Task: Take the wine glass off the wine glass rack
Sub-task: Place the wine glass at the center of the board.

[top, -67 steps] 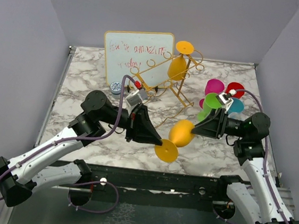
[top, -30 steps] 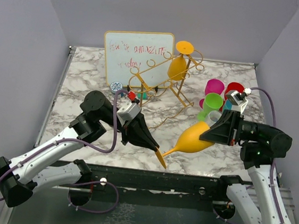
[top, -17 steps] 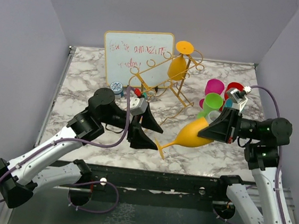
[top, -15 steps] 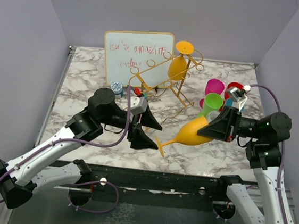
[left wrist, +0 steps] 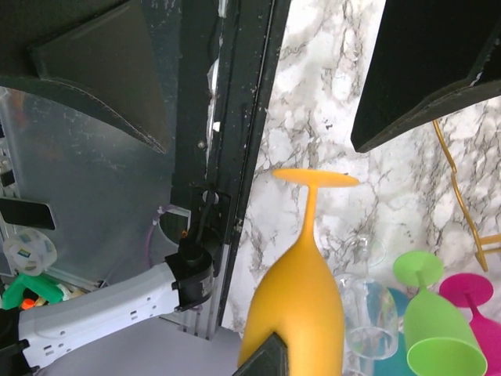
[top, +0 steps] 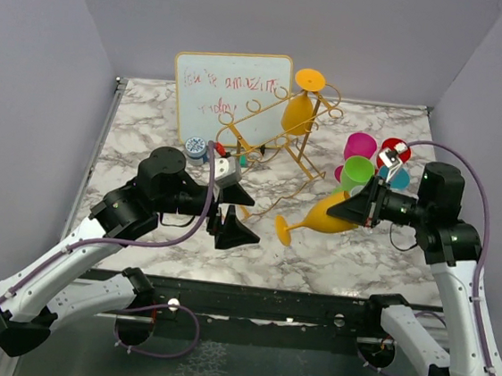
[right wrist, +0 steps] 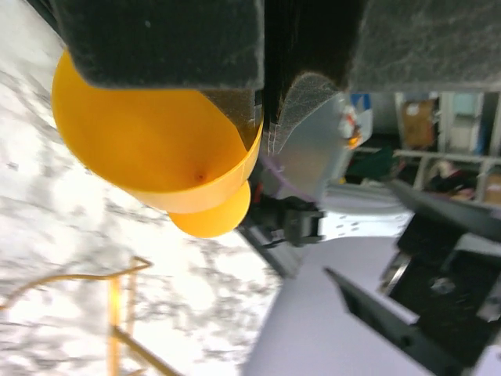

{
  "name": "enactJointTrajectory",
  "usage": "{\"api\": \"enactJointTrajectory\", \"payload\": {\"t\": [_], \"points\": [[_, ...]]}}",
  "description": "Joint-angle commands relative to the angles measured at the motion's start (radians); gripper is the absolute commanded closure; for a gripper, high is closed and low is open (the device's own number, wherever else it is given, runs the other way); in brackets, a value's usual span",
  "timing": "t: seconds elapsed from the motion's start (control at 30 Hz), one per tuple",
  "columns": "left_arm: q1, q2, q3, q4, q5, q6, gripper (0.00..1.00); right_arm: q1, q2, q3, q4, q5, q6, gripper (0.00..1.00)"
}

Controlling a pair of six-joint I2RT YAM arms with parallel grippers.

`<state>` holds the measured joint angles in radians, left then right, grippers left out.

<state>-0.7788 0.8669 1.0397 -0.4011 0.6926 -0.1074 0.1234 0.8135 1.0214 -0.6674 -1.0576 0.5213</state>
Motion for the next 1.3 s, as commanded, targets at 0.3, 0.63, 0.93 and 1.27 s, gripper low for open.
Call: {"api": "enactJointTrajectory", "payload": {"t": [0.3,0.63,0.93,1.27], "points": [[0.001,0.018,0.048,-0.056,-0.103,-0.032,0.01,0.004,0.049,0.057,-0.299,0.566,-0.27,1.0],[0.001,0.016,0.042,-0.045,-0.132,-0.046,0.01,0.036,0.124,0.134,-0.271,0.698,-0.284,0.99],[0.001,0.016,0.049,-0.044,-0.179,-0.052,0.01,0.432,0.274,0.204,-0.272,1.1,-0.145,1.0],[0.001,-0.038,0.069,-0.066,-0.234,-0.079,0.01,0.491,0.425,0.197,-0.191,1.178,-0.165,1.0]]}}
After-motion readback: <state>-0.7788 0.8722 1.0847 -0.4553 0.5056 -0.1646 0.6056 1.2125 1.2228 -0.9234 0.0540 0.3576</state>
